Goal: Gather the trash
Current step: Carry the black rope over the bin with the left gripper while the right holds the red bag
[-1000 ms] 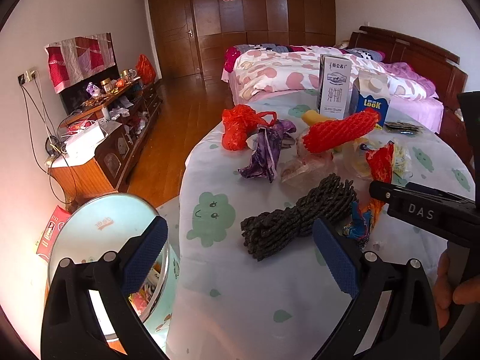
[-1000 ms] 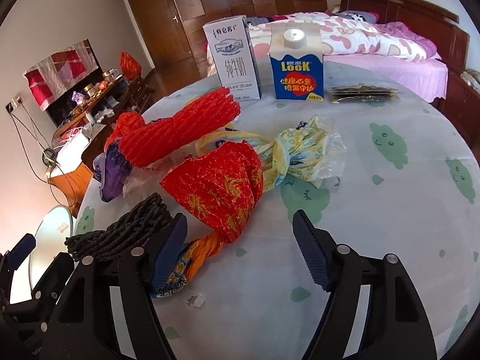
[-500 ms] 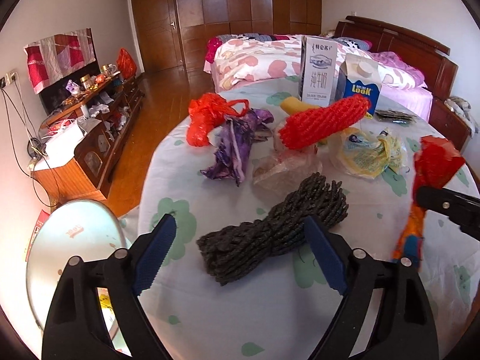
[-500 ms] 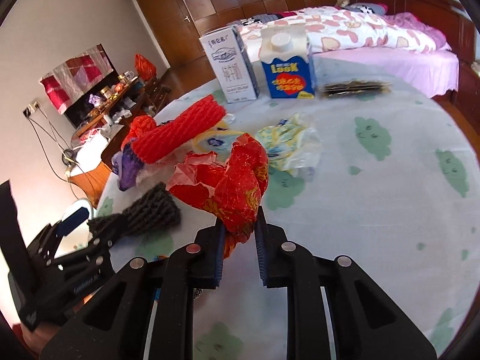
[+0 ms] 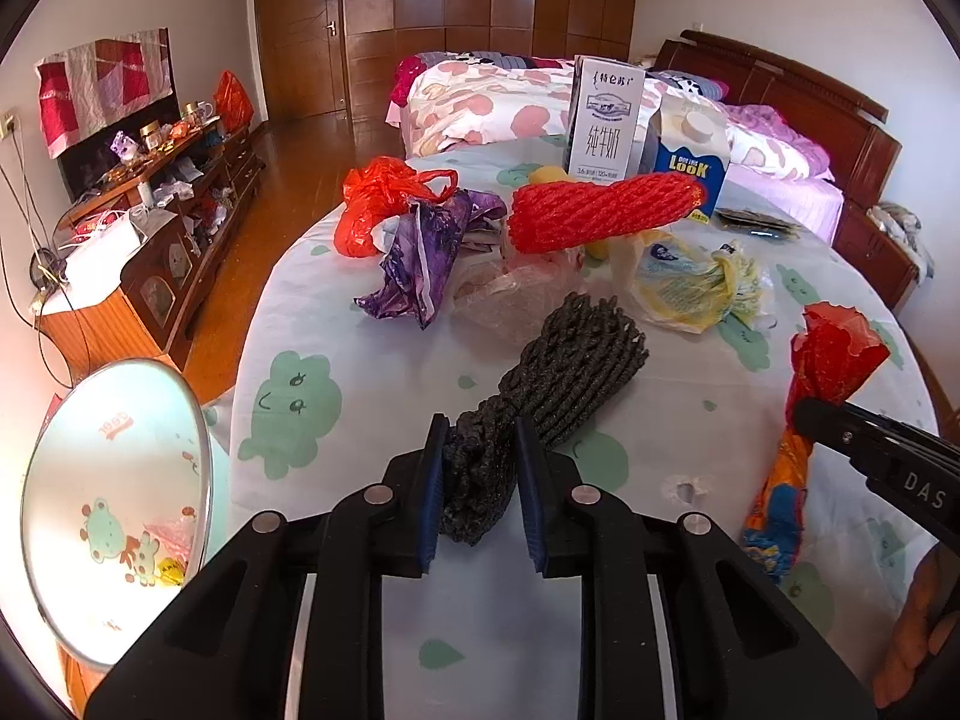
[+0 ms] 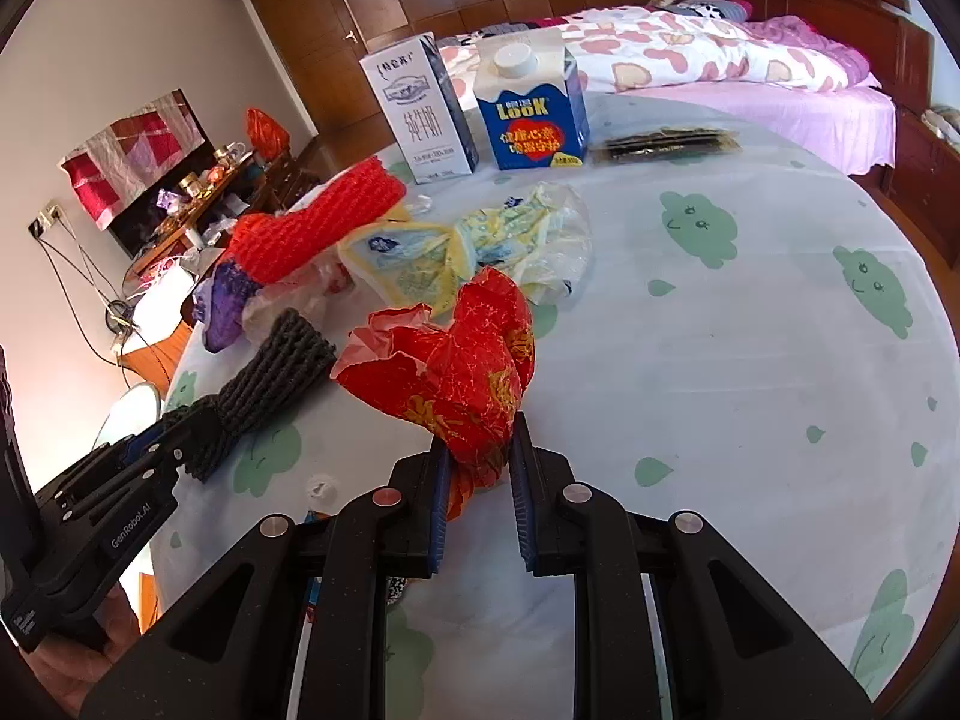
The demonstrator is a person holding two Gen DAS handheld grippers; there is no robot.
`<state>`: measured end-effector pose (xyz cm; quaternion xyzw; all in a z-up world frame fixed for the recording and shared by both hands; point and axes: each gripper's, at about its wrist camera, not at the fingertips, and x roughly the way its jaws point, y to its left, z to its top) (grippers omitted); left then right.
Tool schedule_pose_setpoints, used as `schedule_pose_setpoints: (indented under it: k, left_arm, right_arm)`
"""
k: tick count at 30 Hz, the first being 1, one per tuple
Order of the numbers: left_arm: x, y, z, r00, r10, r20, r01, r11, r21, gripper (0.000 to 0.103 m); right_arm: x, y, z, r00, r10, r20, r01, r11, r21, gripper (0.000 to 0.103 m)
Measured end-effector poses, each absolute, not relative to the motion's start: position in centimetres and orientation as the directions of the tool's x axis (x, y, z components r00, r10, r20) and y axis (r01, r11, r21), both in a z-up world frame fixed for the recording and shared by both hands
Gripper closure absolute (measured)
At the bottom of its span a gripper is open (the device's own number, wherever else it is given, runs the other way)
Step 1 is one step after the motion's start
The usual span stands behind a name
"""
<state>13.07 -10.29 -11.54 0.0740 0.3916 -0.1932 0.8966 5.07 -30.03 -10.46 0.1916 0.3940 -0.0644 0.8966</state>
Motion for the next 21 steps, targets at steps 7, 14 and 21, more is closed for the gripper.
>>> schedule_pose_setpoints:
  k: [7, 14, 21]
  left_arm:
    - [10.9, -9.3, -9.8, 0.651, -0.274, -0.708, 0.385, 0.923, -0.002, 0.081]
    - [9.2, -8.1, -7.9, 0.703, -0.24, -0.67, 0.356, 0.934, 0.038, 0.081]
    - [8.2, -6.7, -6.6, 0.727, -0.225, -0.648, 0.328, 0.944, 0.04, 0.081]
  right_arm:
    - [4.4, -29.0, -9.1, 0.711, 0.03, -0.702, 0.245, 0.926, 0.288, 0.084]
    - [3.9, -27.8, -7.8, 0.727, 0.026, -0.686, 0.225, 0.935, 0.274, 0.084]
    - [3.5, -26.4, -6.7, 0.74, 0.032, -0.672, 0.196, 0.945, 0.261, 0.084]
